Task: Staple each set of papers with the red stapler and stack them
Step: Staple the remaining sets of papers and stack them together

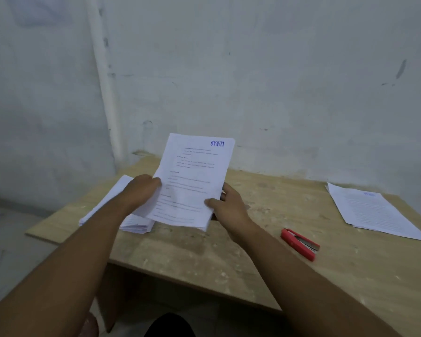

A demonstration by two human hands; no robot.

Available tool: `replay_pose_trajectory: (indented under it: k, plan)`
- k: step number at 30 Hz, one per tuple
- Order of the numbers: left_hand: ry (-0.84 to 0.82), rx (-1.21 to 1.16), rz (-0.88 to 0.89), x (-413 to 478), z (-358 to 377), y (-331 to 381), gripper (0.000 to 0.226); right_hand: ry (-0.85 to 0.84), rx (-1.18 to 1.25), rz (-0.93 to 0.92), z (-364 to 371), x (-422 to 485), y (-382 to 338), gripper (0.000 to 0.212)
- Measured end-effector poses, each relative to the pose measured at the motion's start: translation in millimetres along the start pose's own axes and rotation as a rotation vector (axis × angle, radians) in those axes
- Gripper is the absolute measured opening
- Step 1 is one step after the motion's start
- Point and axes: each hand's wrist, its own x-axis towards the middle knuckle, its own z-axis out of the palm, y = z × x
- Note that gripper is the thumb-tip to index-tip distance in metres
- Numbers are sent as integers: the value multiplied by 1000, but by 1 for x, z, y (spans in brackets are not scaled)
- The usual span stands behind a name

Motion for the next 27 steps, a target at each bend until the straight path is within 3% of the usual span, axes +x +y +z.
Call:
replay_pose_trajectory:
  k: [7,12,15,22,27]
  plan:
    - [205,183,-9,33,-52,-82,24,-78,45,259,97,70,12,29]
    - [304,384,4,48,-69,-139,20,-64,-331,220,146,85,35,46]
    - [287,413,4,62,-68,-167,22,-107,-541,164,161,89,50,19]
    - [158,535,-154,79,-57,-195,67,-106,-736,102,175,102,79,27]
    - [168,448,-121,79,-56,-192,70,-140,-724,101,168,105,76,28]
